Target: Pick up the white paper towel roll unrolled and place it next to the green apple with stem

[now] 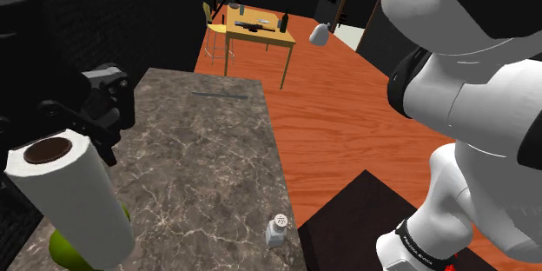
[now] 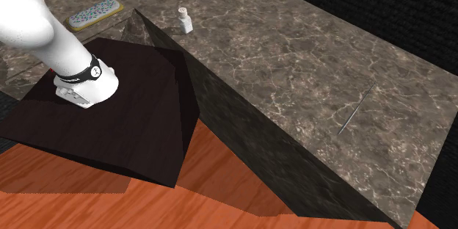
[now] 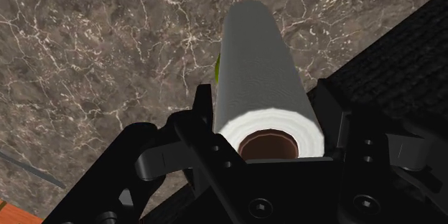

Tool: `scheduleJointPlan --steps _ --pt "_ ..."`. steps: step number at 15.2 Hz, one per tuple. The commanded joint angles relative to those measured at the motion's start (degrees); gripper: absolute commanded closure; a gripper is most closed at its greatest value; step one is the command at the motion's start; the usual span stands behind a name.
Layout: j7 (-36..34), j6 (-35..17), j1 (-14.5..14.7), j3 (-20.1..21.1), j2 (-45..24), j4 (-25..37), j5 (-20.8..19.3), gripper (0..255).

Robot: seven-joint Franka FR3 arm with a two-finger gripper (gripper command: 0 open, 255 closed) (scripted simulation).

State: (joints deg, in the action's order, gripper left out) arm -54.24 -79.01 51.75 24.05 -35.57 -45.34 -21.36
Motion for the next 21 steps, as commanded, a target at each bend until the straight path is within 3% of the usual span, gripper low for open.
scheduleJointPlan --steps 1,9,21 --pt "-0.85 -1.63 -0.12 0.15 0.33 -2.12 0.12 255" --pt "-2.45 -10.62 -3.47 0.86 4.49 -15.65 1.53 255" --pt "-4.14 -20.8 -5.71 0.93 6.24 -27.86 1.85 255"
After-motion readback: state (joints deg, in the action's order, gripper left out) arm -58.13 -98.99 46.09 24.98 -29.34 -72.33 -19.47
